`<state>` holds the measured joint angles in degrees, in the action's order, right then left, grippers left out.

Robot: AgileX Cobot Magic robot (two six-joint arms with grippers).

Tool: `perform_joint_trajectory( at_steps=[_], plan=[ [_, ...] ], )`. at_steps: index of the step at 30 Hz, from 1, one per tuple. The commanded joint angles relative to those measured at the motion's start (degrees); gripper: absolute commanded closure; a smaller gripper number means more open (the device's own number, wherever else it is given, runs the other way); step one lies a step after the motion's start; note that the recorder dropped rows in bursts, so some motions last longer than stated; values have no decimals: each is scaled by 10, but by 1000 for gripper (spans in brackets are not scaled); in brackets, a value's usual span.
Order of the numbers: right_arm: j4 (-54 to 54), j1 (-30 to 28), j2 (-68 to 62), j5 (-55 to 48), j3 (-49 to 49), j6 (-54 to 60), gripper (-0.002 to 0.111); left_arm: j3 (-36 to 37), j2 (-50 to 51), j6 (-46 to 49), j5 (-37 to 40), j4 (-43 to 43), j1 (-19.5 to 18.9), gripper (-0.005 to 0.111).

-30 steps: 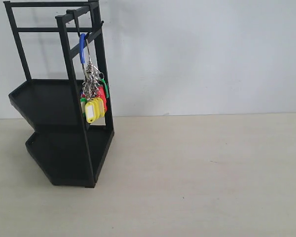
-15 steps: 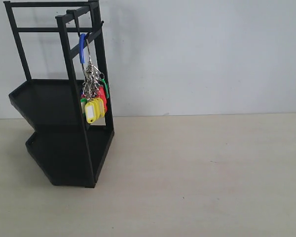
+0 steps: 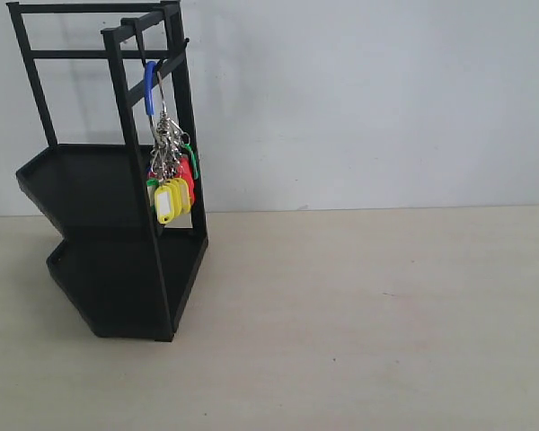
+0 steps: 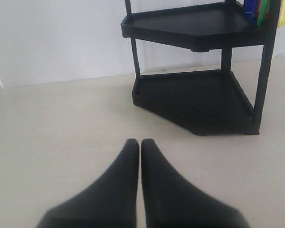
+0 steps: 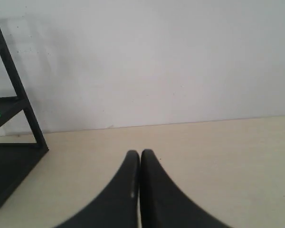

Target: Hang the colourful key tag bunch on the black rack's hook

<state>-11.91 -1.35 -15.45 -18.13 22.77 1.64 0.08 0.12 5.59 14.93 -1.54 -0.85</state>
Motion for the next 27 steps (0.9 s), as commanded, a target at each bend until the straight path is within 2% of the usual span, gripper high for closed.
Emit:
perform_joint_trajectory(
  at_steps=[1,10,16,21,27],
  plan=[
    [22,-3,0,-4,-5,-11,108,-1,-1,0,-4,2,1,102],
    [36,-3,65,106,-224,-16,108,-1,-1,0,-5,2,1,102],
    [41,-3,154,32,-228,-11,108,-1,-1,0,-5,2,1,102],
    [42,-3,155,-8,-228,-11,108,-1,-1,0,-3,2,1,102],
    [42,-3,155,-9,-228,-12,108,-1,-1,0,-3,2,1,102]
  ],
)
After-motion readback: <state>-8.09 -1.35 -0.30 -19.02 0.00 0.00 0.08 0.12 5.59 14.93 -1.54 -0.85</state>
